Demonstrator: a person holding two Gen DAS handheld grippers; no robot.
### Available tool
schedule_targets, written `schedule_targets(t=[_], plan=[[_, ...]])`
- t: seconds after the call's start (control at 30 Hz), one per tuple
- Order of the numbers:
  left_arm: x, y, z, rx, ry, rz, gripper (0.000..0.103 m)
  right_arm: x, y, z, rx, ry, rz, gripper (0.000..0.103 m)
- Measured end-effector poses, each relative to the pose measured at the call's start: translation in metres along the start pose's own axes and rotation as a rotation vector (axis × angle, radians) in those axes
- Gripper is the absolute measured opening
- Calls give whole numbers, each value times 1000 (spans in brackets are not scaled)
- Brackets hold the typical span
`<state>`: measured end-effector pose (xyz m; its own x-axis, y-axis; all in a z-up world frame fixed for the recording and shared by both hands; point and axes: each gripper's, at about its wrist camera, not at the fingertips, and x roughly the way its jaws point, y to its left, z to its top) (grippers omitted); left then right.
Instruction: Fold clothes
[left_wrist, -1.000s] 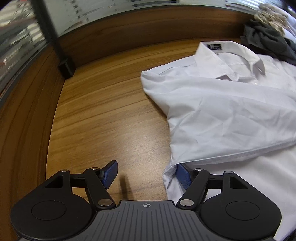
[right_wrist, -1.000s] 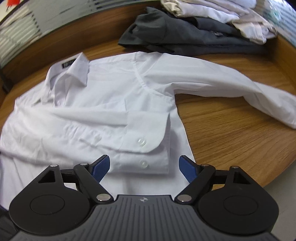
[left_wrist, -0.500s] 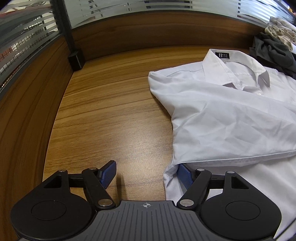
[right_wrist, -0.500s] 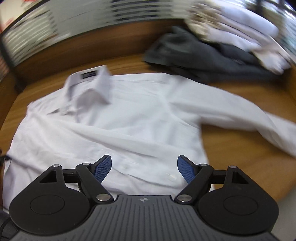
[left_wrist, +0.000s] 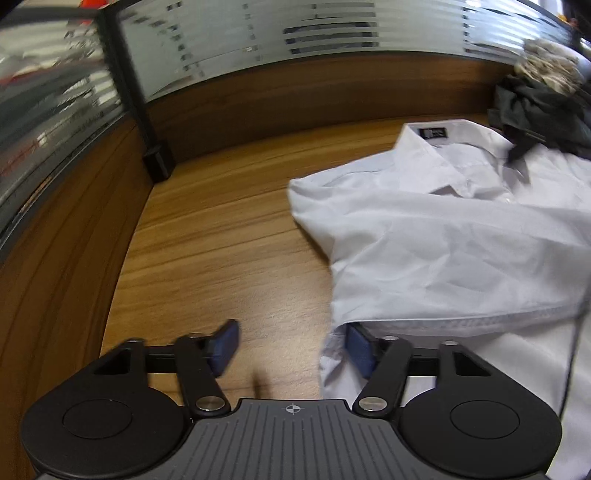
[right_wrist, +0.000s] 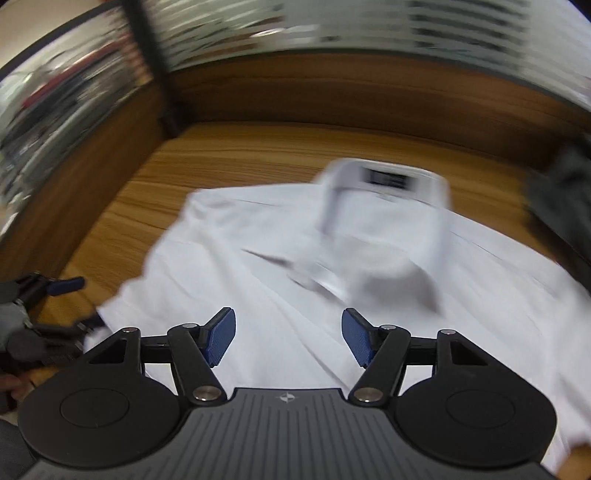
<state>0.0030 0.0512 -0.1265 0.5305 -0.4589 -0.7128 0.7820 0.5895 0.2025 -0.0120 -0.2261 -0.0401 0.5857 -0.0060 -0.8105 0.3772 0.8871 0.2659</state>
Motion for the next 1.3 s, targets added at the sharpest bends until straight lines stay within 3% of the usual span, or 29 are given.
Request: schedule_targets(t=[0.23,0.57,0.6,0.63,0.67,0.7,0.87,0.97,1.03,1.1,1.17,1.23,1.27,1.3], plan=[[4,-20,-2,122,-47,22,38,81,26,81,-88,134,174,51],[6,-29,-1,53,-41,50,33,178,51,140,-188,298,302,46],[6,-27,0,34,-39,35,29,185,53,142,-198,312,308,39],[5,-26,1,14,-36,21,15,188,55,143,-213,313,305,32],[5,-23,1,-22,-28,2,12,191,58,144,-229,310,300,11],[4,-17,0,-87,-14,-20,11,191,58,145,-242,300,298,1],[6,25,-6,-414,37,-95,12,175,53,159,-202,193,261,1],[9,30,-9,-438,57,-108,15,182,58,162,-214,199,253,1],[8,30,-11,-412,60,-91,30,189,61,161,-224,215,238,1],[6,32,-14,-405,66,-79,39,194,62,159,-230,223,230,1],[3,35,-15,-392,68,-80,41,196,64,160,-234,220,223,2],[-2,35,-12,-373,68,-79,41,185,65,162,-226,184,219,16],[-6,35,-10,-366,65,-78,41,177,66,165,-229,156,212,30],[-11,35,-10,-366,61,-79,40,168,66,168,-231,132,211,37]])
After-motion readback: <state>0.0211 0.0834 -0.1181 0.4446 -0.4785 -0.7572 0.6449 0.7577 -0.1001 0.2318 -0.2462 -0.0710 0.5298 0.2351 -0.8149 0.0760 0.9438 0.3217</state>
